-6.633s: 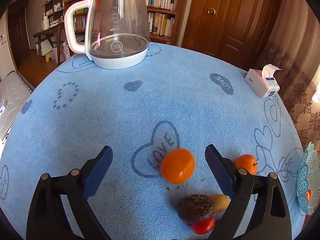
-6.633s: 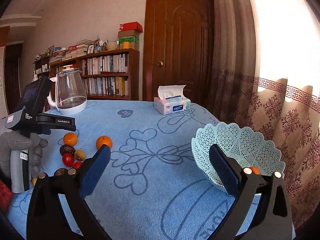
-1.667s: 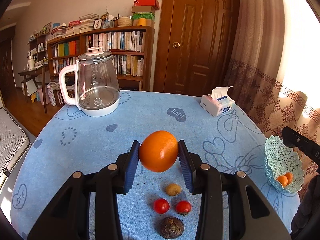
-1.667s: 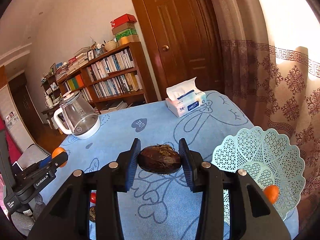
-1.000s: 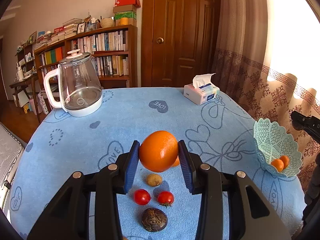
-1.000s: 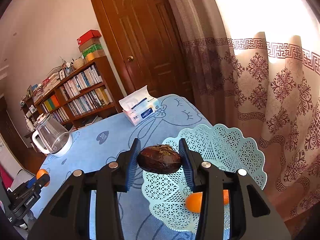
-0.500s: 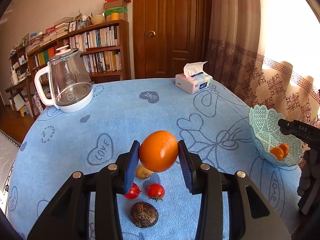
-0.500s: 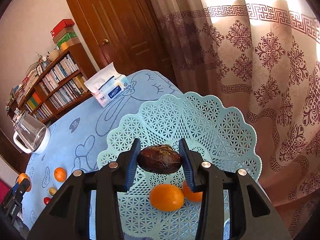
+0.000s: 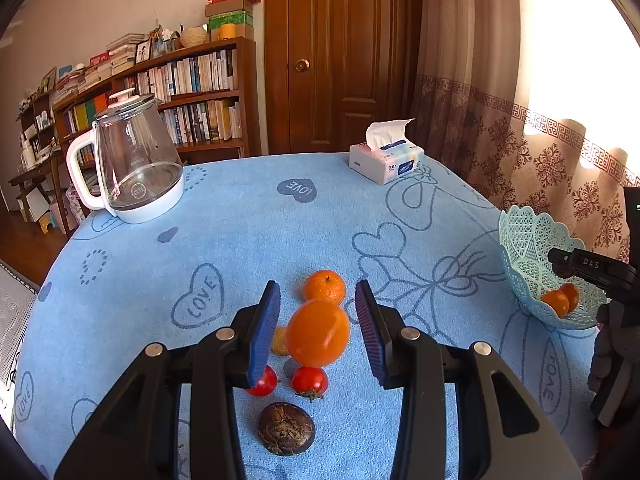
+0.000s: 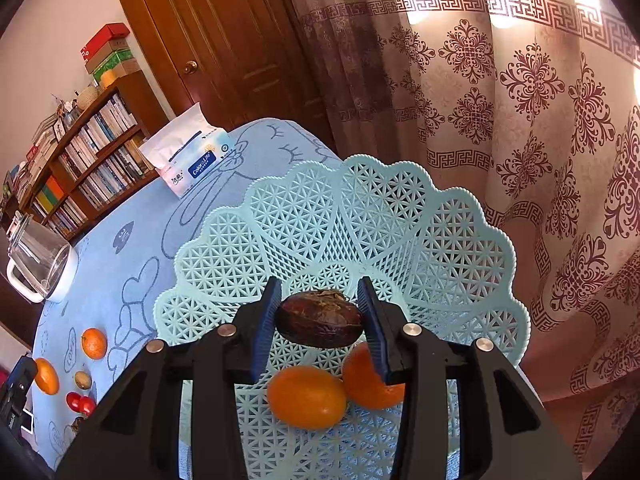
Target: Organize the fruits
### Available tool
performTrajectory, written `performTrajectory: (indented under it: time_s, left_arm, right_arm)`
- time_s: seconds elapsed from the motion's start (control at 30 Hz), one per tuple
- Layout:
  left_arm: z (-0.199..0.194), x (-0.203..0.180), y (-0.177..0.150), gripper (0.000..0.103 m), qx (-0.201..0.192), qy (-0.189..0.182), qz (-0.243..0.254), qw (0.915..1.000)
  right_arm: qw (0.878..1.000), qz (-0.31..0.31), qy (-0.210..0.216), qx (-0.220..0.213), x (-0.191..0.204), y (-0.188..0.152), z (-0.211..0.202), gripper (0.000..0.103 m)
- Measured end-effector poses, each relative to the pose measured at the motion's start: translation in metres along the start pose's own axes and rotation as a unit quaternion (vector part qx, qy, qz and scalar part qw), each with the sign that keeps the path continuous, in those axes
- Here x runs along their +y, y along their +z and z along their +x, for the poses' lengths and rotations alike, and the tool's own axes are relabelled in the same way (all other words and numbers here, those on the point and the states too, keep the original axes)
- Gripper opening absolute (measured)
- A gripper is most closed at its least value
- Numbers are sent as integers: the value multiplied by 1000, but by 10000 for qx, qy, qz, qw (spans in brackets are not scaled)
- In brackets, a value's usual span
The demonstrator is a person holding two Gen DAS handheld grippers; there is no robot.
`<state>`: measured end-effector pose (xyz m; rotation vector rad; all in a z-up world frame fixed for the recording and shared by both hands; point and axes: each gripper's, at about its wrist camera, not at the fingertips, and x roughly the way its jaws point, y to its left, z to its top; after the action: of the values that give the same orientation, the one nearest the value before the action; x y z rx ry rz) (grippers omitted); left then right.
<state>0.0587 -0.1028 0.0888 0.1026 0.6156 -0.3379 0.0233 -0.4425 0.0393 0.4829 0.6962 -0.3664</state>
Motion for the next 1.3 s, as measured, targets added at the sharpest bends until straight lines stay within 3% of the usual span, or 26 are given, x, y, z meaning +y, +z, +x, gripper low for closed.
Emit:
performTrajectory:
  time_s: [0.23,0.37,0.67,0.73,0.87,1.03,1.3]
  left_arm:
    - [0,0,0,40,13,5,1,10000]
    - [0,5,2,40,-1,41,-74,10000]
    - [22,20,0,41,403,-135,-433,9982]
    - [26,15,-2,41,458,-166,-374,9981]
    - [35,0,-4,57,562,-243,-182,9980]
    - [54,-24,-10,59,812,-296,132,9962]
    - [83,-46,-8,60,1180,-609,186,9910]
  right_arm:
    - [10000,49,-66,45,-3,-3,4,42]
    - [9997,177,-48,-170,-7,-2,-4,56]
    - [9984,172,-125,-530,-6,-4,-15,56]
    - [9978,146,-130,-627,-5,-5,-18,56]
    - [9969,106,-96,-779,-1,-6,-24,56]
    - [9962,114,-33,-860,0,-7,-28,56]
    - [9953,133,-32,-961,1,-8,-30,56]
